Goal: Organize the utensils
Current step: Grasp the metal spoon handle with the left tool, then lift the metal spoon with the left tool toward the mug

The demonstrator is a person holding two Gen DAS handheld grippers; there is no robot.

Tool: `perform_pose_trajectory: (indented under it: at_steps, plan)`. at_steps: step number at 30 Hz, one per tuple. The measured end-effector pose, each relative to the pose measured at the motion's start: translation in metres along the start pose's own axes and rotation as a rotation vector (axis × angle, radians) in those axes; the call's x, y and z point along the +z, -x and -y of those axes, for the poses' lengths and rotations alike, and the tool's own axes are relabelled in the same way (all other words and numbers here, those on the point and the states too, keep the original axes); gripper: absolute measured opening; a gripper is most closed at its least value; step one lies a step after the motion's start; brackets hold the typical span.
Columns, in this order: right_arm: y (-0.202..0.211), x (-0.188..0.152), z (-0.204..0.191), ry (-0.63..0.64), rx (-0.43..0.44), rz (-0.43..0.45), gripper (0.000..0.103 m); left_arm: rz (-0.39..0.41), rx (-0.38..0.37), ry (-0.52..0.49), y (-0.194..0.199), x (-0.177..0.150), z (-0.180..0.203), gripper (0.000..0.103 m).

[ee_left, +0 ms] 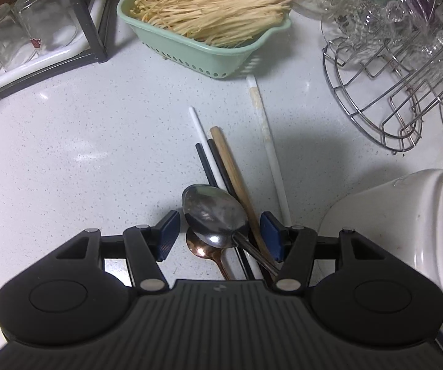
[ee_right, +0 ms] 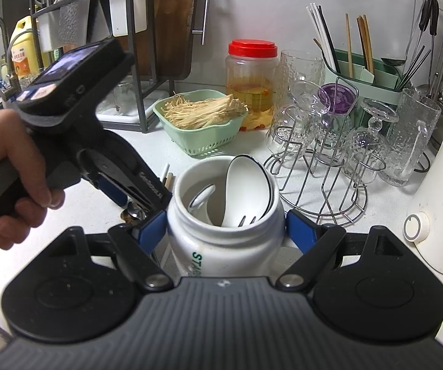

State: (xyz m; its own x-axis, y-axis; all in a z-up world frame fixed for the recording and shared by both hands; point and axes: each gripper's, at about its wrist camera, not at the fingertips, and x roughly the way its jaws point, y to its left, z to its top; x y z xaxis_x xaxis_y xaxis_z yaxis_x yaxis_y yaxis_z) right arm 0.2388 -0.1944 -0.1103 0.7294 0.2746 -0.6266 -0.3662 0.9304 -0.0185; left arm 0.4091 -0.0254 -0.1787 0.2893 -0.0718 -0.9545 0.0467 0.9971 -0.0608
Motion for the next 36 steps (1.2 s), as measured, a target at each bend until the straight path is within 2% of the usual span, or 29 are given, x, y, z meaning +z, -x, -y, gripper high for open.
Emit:
perform_pose_trajectory:
  at_steps: [3, 6, 13, 20, 23, 28, 36]
  plan:
    - [0.001, 0.000, 0.000, 0.000, -0.001, 0.002, 0.087, -0.010, 0.000, -0.029, 0.000, 0.001, 0.001, 0.062]
    - [0.001, -0.001, -0.001, 0.000, -0.001, 0.003, 0.087, -0.025, -0.028, -0.033, 0.001, 0.004, 0.000, 0.049]
    - [0.001, 0.000, -0.001, 0.001, -0.002, 0.003, 0.087, -0.021, -0.076, 0.013, 0.005, 0.001, -0.013, 0.041]
    - [0.001, -0.001, -0.001, 0.000, -0.002, 0.004, 0.087, 0.005, -0.130, 0.077, 0.018, -0.007, -0.030, 0.013]
    - [0.001, -0.001, -0.001, 0.000, -0.003, 0.003, 0.087, 0.018, -0.139, 0.092, 0.022, -0.010, -0.037, 0.007]
    - [0.001, 0.000, -0.001, 0.000, -0.004, 0.003, 0.087, 0.037, -0.148, 0.110, 0.021, -0.011, -0.040, 0.006]
    - [0.001, 0.001, 0.000, 0.003, -0.007, 0.003, 0.087, 0.084, -0.148, 0.068, 0.025, -0.009, -0.037, 0.004]
